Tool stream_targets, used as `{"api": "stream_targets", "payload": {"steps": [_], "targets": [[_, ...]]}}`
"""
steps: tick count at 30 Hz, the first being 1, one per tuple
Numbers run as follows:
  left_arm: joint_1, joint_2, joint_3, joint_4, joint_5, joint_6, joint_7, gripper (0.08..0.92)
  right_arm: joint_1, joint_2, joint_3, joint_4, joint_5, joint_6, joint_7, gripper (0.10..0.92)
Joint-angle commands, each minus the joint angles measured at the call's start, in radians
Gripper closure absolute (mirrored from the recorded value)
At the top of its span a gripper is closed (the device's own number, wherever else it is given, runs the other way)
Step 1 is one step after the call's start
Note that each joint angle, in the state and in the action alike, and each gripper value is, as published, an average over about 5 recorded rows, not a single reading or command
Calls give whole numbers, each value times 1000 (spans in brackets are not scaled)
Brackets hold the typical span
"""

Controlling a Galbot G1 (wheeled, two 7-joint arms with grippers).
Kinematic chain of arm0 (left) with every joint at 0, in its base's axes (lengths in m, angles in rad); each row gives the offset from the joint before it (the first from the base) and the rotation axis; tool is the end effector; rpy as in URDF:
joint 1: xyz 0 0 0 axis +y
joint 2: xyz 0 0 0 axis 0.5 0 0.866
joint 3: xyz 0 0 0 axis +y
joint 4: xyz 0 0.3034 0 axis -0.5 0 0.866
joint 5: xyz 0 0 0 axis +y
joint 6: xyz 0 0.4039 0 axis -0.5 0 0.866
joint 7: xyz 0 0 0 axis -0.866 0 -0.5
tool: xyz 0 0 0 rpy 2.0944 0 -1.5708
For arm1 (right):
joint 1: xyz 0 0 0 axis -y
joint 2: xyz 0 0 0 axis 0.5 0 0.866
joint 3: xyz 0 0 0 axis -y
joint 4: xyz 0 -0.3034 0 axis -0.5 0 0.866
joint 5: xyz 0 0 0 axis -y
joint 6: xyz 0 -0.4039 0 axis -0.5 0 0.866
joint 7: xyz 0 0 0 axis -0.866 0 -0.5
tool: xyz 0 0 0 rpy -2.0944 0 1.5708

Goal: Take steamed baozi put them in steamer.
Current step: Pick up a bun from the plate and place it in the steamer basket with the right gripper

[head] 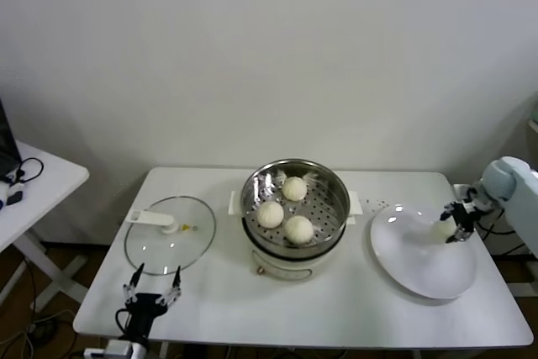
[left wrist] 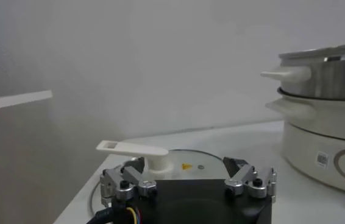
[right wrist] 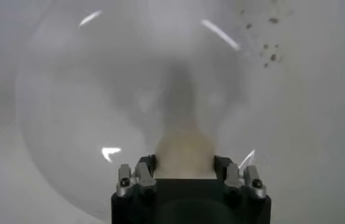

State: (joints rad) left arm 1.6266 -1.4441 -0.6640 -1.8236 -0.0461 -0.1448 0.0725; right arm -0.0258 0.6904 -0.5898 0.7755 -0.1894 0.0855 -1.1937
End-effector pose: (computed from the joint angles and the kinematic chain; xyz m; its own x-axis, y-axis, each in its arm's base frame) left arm 0.2179 0.0799 -0.3742 -0.9848 -0.0138 0.1733 0.0082 0.9920 0.1258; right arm 0.5534 -0.2947 -0.1924 -0.1597 -0.0666 0.9849 -0.9834 0.0973 -0.1529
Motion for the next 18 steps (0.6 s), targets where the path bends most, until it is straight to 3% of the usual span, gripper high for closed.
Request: {"api": "stream_targets", "payload": {"steps": [1,9,18], "targets": [[0,0,4,-2,4,-5,3,177,415,-20,-478,136,496,-182,2,387],[6,6,4,-10,-2,-17,5,177,665,43,-714,318,736,-285,34,382],[3,7,12,-25,0,-14,6,177,744,188,-809,420,842,-343,73,380]]}}
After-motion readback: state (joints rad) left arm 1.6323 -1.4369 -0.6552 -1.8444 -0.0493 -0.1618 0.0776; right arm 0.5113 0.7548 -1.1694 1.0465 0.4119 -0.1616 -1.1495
